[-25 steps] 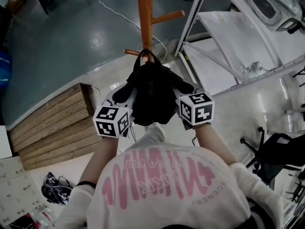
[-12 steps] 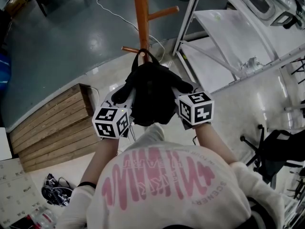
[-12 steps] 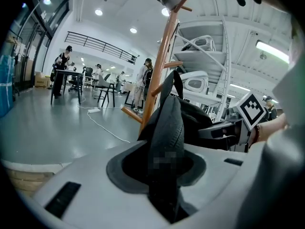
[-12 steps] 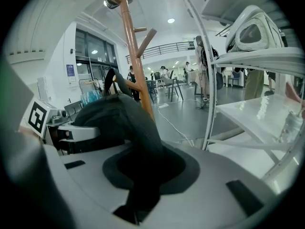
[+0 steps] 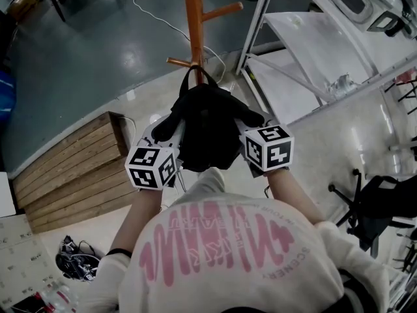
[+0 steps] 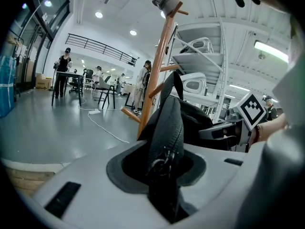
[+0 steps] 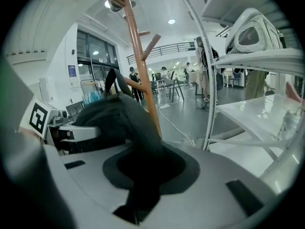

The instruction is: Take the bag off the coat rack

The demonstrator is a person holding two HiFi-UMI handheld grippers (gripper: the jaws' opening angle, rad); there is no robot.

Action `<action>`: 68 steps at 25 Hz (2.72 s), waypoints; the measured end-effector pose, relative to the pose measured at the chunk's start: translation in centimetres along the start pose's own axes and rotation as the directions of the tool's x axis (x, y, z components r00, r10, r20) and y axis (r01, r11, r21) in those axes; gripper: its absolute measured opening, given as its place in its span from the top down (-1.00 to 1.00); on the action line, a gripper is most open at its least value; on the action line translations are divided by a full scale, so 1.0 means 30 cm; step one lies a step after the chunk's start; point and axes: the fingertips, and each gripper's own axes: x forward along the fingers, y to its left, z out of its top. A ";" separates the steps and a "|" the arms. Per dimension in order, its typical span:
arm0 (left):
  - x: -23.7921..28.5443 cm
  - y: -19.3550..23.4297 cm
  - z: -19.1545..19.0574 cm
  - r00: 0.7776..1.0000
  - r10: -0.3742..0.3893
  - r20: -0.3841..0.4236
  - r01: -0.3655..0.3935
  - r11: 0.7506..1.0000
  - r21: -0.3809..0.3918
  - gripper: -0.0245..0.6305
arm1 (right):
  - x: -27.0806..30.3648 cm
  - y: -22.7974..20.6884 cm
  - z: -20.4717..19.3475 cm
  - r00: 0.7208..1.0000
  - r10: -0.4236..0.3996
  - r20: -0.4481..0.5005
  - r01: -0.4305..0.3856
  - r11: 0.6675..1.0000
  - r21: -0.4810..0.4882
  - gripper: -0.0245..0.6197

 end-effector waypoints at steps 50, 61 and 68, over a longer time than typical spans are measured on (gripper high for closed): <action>-0.631 -0.188 0.225 0.966 -0.209 0.149 0.179 0.965 0.193 0.66 | -0.551 0.477 0.079 0.964 -0.145 0.222 0.140 0.989 0.041 0.67; -0.703 -0.192 0.099 0.965 -0.240 0.108 0.221 0.962 0.161 0.66 | -0.586 0.555 -0.057 0.969 -0.181 0.171 0.172 0.983 0.063 0.67; -0.719 -0.187 0.058 0.964 -0.247 0.100 0.229 0.960 0.161 0.66 | -0.582 0.578 -0.105 0.971 -0.188 0.148 0.180 0.982 0.066 0.67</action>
